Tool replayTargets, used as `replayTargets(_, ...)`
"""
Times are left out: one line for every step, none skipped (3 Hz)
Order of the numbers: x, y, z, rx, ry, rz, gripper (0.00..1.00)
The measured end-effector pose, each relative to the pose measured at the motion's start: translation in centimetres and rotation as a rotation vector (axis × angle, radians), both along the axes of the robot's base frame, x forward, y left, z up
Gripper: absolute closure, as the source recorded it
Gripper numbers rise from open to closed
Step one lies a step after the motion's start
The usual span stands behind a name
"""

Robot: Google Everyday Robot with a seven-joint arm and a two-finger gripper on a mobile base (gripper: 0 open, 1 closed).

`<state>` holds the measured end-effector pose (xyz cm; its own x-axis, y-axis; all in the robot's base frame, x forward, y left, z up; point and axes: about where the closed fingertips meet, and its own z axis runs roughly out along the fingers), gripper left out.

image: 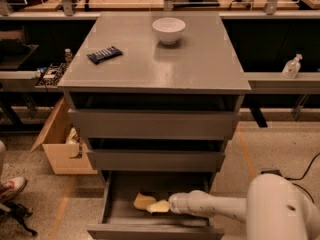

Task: Place sponge into bottom drawer

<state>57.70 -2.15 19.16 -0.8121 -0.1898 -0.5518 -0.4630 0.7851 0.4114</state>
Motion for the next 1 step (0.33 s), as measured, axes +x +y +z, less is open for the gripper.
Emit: replayTargets(-1.98, -6.70, 0.77, 0.024, -0.015, -0.165, 0.00)
